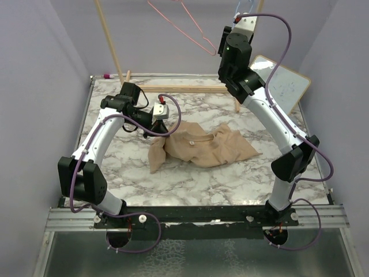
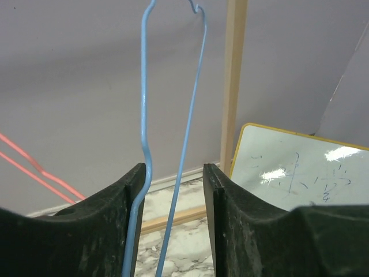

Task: Place the t-shirt on the hanger
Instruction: Pick up the hanger from the clothesline.

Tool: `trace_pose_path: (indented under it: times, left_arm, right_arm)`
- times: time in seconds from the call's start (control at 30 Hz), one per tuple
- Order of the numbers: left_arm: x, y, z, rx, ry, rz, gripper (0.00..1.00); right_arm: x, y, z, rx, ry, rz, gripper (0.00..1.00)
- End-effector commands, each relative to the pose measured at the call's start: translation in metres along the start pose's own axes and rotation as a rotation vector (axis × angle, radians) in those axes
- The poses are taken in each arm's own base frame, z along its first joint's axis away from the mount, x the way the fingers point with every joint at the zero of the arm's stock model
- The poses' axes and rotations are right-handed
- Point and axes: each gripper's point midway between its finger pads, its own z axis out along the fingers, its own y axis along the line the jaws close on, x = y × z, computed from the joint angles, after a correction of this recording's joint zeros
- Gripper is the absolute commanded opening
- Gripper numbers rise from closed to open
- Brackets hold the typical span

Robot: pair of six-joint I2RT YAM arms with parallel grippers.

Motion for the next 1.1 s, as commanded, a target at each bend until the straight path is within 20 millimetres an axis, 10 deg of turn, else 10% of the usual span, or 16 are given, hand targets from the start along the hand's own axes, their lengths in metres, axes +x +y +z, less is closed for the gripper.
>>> trace_pose_path:
  times: [0.0,0.6,1.07]
  left_arm:
    - [-0.015,-0.011,-0.001,0.014,-0.057,0.047,0.00]
    - [-0.014,-0.012,0.002,0.021,-0.075,0.047,0.00]
    - [-0.013,-0.014,0.002,0.025,-0.077,0.039,0.00]
  right_arm:
    - [-0.006,-0.015,-0.008,0.001,0.023,0.028,0.39]
    - [-0.005,-0.022,-0.012,-0.058,0.058,0.031,0.01]
    - [-0.023,0.021,-0.010,-0.375,-0.027,-0.022,0.01]
